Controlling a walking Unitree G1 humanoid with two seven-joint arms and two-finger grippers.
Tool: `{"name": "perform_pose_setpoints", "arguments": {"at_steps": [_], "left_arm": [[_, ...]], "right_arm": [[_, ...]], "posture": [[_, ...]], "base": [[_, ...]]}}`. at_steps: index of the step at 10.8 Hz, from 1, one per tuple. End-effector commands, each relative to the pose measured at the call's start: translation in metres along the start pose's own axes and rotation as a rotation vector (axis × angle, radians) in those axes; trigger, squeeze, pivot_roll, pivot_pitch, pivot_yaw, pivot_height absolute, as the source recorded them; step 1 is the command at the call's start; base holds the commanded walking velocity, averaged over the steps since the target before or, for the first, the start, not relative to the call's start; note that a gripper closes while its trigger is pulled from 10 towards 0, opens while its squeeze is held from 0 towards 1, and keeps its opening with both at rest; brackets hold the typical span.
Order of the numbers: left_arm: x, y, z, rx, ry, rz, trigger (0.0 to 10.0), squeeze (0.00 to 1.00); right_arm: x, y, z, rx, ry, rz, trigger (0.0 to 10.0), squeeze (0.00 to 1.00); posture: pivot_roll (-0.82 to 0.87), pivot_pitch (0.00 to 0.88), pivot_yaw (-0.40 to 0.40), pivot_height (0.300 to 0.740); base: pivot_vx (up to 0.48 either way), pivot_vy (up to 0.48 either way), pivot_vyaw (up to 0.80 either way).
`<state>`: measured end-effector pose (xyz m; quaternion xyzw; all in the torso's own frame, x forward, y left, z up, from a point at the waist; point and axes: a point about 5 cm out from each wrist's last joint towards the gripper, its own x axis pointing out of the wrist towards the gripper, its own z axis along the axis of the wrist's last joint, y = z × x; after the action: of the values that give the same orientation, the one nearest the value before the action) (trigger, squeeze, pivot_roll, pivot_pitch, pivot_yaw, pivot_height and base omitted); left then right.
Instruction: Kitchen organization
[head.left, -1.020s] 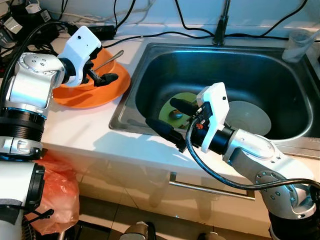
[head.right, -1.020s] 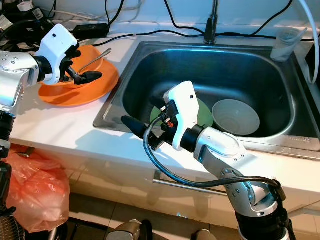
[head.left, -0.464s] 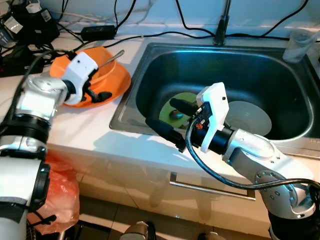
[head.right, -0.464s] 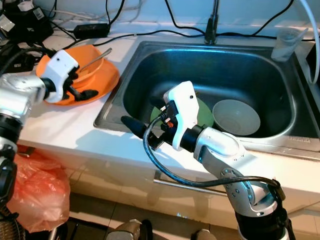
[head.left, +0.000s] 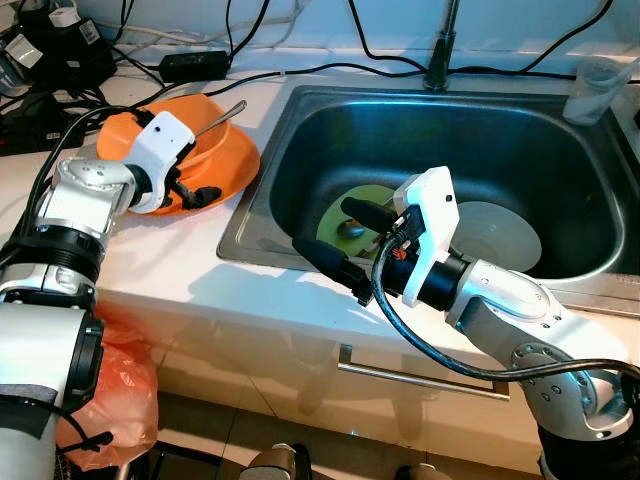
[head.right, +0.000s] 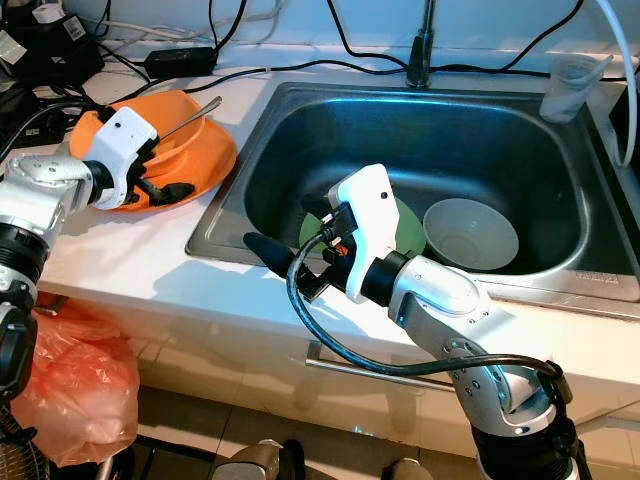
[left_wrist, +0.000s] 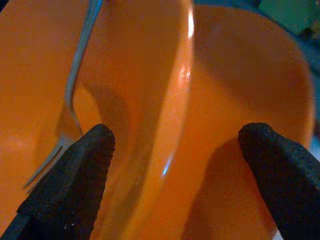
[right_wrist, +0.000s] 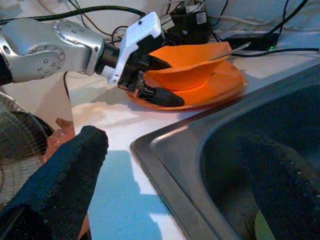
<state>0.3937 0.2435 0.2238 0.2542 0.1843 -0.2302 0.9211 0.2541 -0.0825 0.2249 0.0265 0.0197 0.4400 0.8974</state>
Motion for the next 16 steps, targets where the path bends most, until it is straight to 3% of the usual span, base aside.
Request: {"name": "perform_pose_setpoints", "arguments": {"at_steps": [1, 6, 8, 12, 14, 16], "left_arm": [[-0.001, 0.0, 0.004, 0.022, 0.007, -0.043, 10.0, 0.0], [-0.002, -0.006, 0.007, 0.032, -0.009, -0.145, 10.0, 0.0], [-0.008, -0.009, 0.01, 0.055, -0.021, -0.242, 10.0, 0.0], [-0.017, -0.013, 0.012, 0.07, -0.036, -0.296, 10.0, 0.0], [-0.02, -0.012, 0.012, 0.087, -0.029, -0.271, 10.0, 0.0], [-0.026, -0.001, 0.012, 0.102, -0.012, -0.195, 10.0, 0.0]], "right_arm": [[-0.001, 0.003, 0.001, -0.008, -0.002, 0.01, 10.0, 0.0], [-0.001, 0.003, 0.001, -0.008, -0.001, 0.01, 10.0, 0.0], [-0.001, 0.002, 0.001, -0.009, 0.0, 0.007, 10.0, 0.0], [-0.001, 0.0, 0.0, -0.011, 0.005, 0.009, 10.0, 0.0], [-0.001, 0.0, 0.001, -0.013, 0.005, 0.011, 10.0, 0.0], [-0.001, 0.0, 0.001, -0.015, 0.006, 0.01, 10.0, 0.0]], "posture": [[-0.04, 0.11, 0.112, 0.74], [-0.04, 0.111, 0.113, 0.74], [-0.04, 0.108, 0.112, 0.74], [-0.03, 0.104, 0.105, 0.74], [-0.03, 0.102, 0.103, 0.74], [-0.03, 0.101, 0.103, 0.74]], "base": [[0.0, 0.0, 0.0], [0.0, 0.0, 0.0], [0.0, 0.0, 0.0], [0.0, 0.0, 0.0], [0.0, 0.0, 0.0], [0.0, 0.0, 0.0]]}}
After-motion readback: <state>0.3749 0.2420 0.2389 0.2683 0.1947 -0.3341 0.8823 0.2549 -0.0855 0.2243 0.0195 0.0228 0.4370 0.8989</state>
